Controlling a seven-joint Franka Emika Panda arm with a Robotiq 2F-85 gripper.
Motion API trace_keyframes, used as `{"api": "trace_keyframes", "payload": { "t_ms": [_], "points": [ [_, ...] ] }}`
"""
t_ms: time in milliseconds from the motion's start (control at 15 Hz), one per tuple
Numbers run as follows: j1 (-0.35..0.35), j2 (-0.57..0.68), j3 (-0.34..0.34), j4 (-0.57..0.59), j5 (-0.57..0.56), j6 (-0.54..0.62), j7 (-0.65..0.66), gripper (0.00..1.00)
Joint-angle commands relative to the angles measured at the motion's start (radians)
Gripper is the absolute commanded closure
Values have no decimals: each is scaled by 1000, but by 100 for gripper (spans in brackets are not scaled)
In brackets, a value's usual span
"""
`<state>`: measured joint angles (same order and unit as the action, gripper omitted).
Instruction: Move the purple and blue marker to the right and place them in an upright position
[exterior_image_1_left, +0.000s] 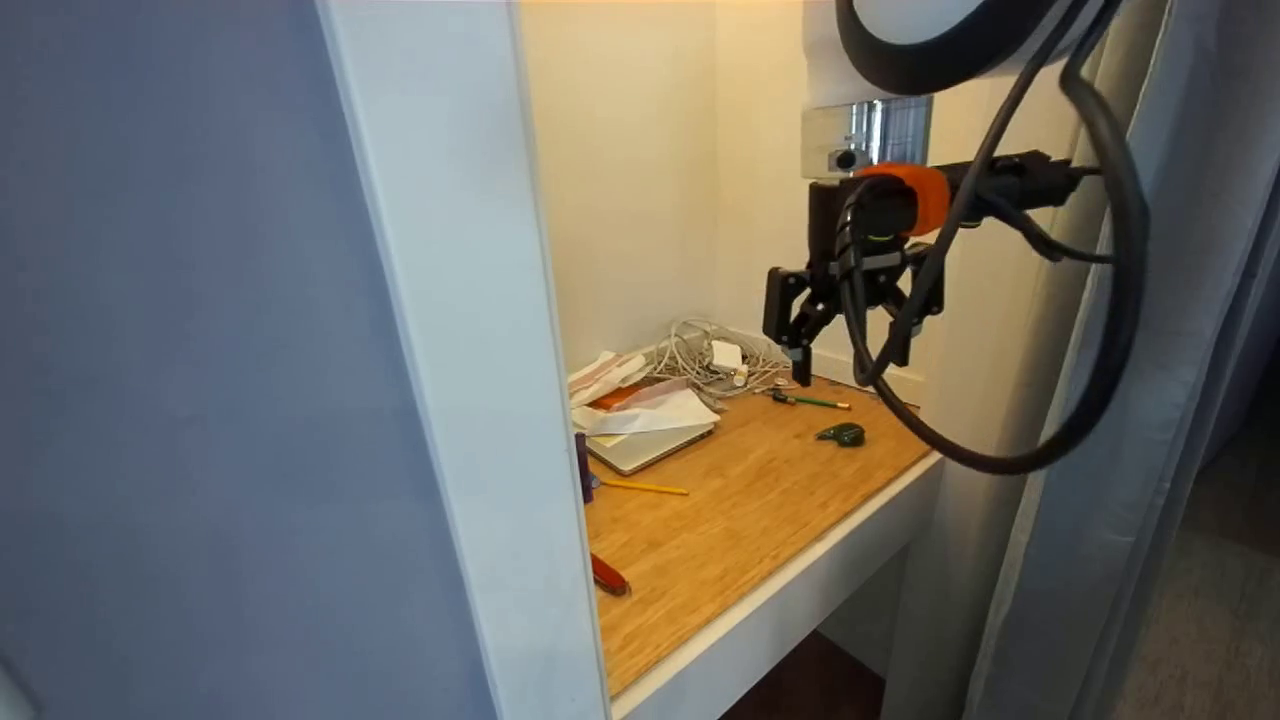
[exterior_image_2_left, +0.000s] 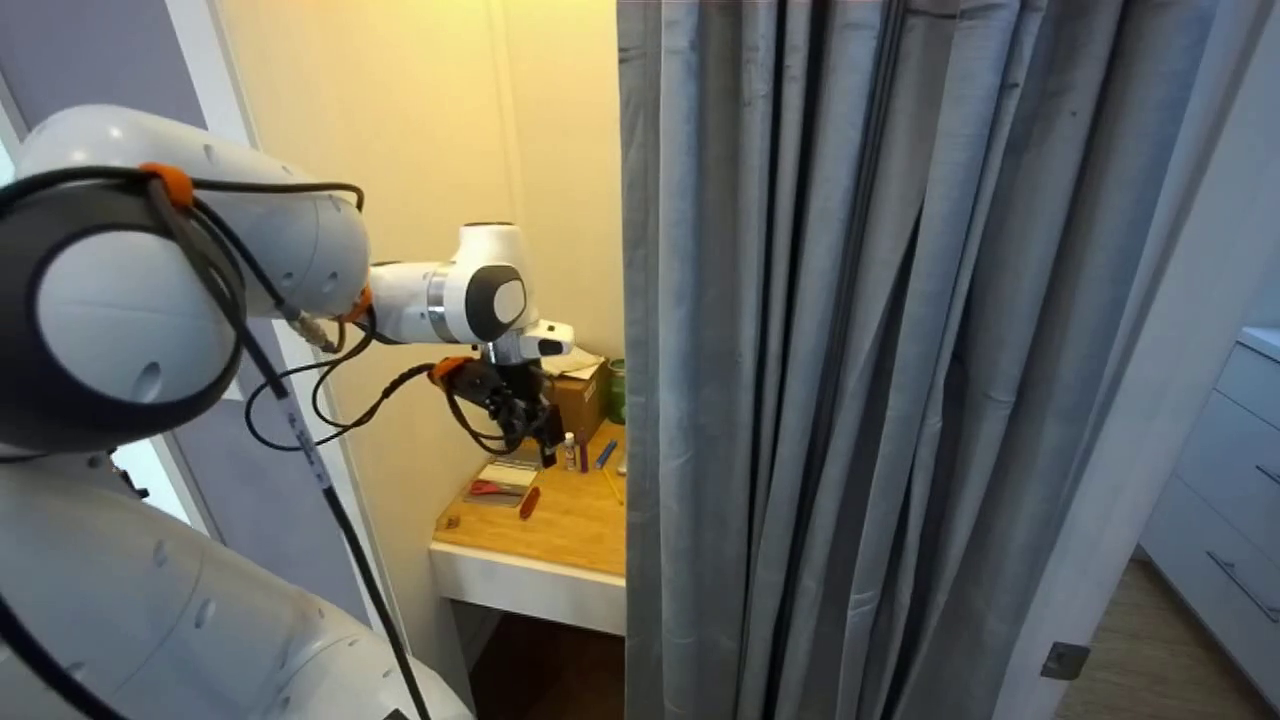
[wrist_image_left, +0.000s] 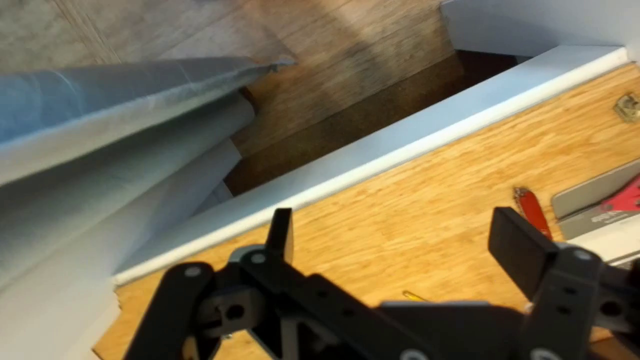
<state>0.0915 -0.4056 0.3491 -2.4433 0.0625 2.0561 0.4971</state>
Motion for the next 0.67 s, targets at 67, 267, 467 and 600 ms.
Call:
{"api": "trace_keyframes", "payload": {
  "t_ms": [67, 267, 467, 600],
  "points": [
    [72, 162, 4, 104, -28, 162, -128, 0],
    [80, 274, 3, 162, -135, 285, -208, 0],
    [96, 386, -19, 220, -191, 394, -331, 0],
    [107, 466, -34, 266, -180, 470, -429, 0]
  ]
}}
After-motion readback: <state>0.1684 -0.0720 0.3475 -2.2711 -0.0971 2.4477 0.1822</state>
